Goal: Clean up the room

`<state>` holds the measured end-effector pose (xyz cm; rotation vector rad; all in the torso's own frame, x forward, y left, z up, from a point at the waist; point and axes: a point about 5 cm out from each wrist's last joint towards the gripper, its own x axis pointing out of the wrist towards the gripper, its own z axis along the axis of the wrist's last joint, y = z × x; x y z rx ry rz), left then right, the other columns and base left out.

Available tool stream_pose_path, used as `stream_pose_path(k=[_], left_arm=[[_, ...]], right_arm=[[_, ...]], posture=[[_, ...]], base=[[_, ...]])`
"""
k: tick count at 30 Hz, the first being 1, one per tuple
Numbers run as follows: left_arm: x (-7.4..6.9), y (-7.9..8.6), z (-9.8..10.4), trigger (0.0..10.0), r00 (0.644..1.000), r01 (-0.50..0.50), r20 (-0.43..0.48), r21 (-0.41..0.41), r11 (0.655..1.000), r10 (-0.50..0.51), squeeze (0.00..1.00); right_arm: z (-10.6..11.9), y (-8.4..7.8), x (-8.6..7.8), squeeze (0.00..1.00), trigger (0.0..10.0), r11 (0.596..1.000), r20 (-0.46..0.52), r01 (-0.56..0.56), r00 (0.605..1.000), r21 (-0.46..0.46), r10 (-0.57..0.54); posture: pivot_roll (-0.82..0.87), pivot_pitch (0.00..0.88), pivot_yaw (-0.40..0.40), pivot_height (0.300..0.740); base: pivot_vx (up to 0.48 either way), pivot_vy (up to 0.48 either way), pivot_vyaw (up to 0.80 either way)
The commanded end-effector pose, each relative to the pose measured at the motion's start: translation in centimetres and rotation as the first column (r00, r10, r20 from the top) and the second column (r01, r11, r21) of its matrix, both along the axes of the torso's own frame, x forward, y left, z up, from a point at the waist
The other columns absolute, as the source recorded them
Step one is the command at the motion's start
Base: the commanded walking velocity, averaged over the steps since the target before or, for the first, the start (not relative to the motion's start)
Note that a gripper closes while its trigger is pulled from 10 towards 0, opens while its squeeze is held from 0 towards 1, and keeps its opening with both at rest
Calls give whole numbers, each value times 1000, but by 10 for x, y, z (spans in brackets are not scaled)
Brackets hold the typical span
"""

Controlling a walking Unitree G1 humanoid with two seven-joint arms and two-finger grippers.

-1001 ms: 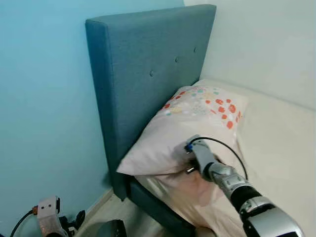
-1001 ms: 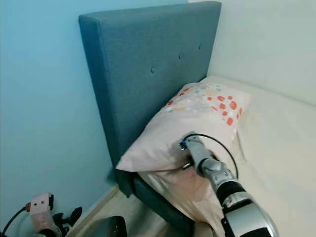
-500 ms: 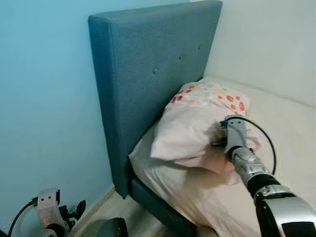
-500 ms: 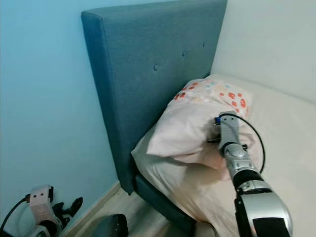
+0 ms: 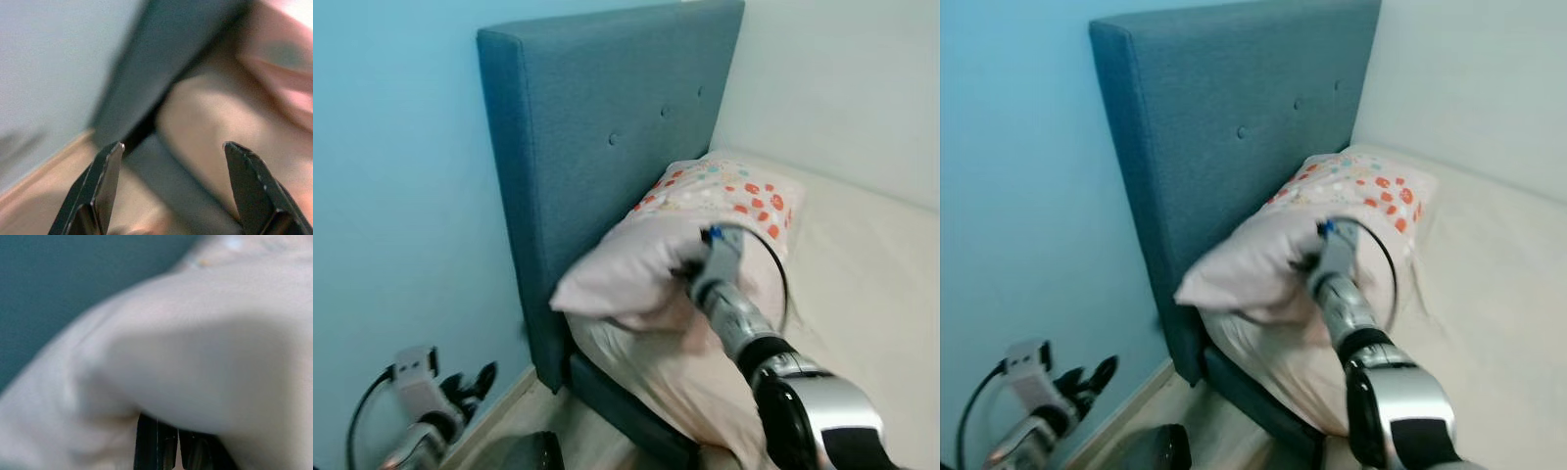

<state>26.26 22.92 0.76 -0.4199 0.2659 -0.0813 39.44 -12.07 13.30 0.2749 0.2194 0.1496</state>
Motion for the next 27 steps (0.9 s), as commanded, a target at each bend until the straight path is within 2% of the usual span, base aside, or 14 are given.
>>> stream_pose_path(k=[1, 4, 6, 8, 10, 11, 13, 17, 20, 21, 23, 24, 25, 27], left_arm=[[-2, -7, 0, 10000, 997, 73, 0, -34, 997, -73, 0], [-1, -13, 1, 10000, 994, 113, 8, -42, 993, -112, 0], [-3, -25, -4, 10000, 978, 209, -7, -33, 977, -210, 0], [-5, -26, -7, 10000, 977, 213, -18, -31, 977, -213, 0], [-7, -28, -12, 10000, 977, 209, -37, -32, 977, -210, 0], [-7, -28, -12, 10000, 977, 209, -37, -32, 977, -210, 0], [-10, -31, -16, 10000, 975, 215, -57, -34, 976, -217, 0], [-11, -31, -18, 10000, 972, 220, -79, -35, 975, -222, 0], [-15, -27, -24, 10000, 974, 193, -116, -29, 981, -195, 0], [-15, -27, -24, 10000, 974, 193, -116, -29, 981, -195, 0], [-23, -21, -32, 10000, 972, 160, -173, -13, 987, -160, 0], [-25, -19, -35, 10000, 970, 151, -191, -7, 989, -150, 0], [-25, -19, -35, 10000, 970, 151, -191, -7, 989, -150, 0], [-31, -17, -42, 10000, 964, 131, -233, 5, 991, -126, 0]], right_arm=[[6, 4, 1, 0, 10000, 995, 34, -43, 999, 94, 40], [9, 9, 2, 0, 10000, 988, 48, -81, 996, 135, 75], [10, 15, -1, 0, 10000, 944, 80, -214, 976, 250, 200], [3, 14, -5, 0, 10000, 945, 64, -260, 966, 201, 252], [-19, 9, -16, 0, 10000, 939, -14, -340, 940, 44, 341], [-19, 9, -16, 0, 10000, 939, -14, -340, 940, 44, 341], [-45, 0, -30, 0, 10000, 914, -120, -397, 914, -84, 386], [-62, -6, -40, 0, 10000, 899, -189, -425, 896, -108, 401], [-67, -2, -48, 0, 10000, 876, -169, -482, 864, 0, 475], [-67, -2, -48, 0, 10000, 876, -169, -482, 864, 0, 475], [-52, 3, -50, 0, 10000, 821, -37, -544, 829, 175, 558], [-45, 3, -50, 0, 10000, 796, 14, -564, 817, 220, 576], [-45, 3, -50, 0, 10000, 796, 14, -564, 817, 220, 576], [-33, 2, -54, 0, 10000, 738, 86, -616, 781, 274, 619]], posture=[[132, 38, -52, 542], [127, 37, -52, 542], [94, 25, -54, 542], [91, 22, -56, 542], [74, 6, -61, 542], [74, 6, -61, 542], [68, 0, -66, 542], [65, 0, -70, 542], [55, 0, -71, 542], [55, 0, -71, 542], [47, 0, -73, 542], [47, 0, -73, 542], [47, 0, -73, 542], [35, 0, -72, 542]], base=[[0, 0, 0], [0, 0, 0], [0, 0, 0], [0, 0, 0], [0, 0, 0], [0, 0, 0], [0, 0, 0], [0, 0, 0], [0, 0, 0], [0, 0, 0], [0, 0, 0], [0, 0, 0], [0, 0, 0], [0, 0, 0]])
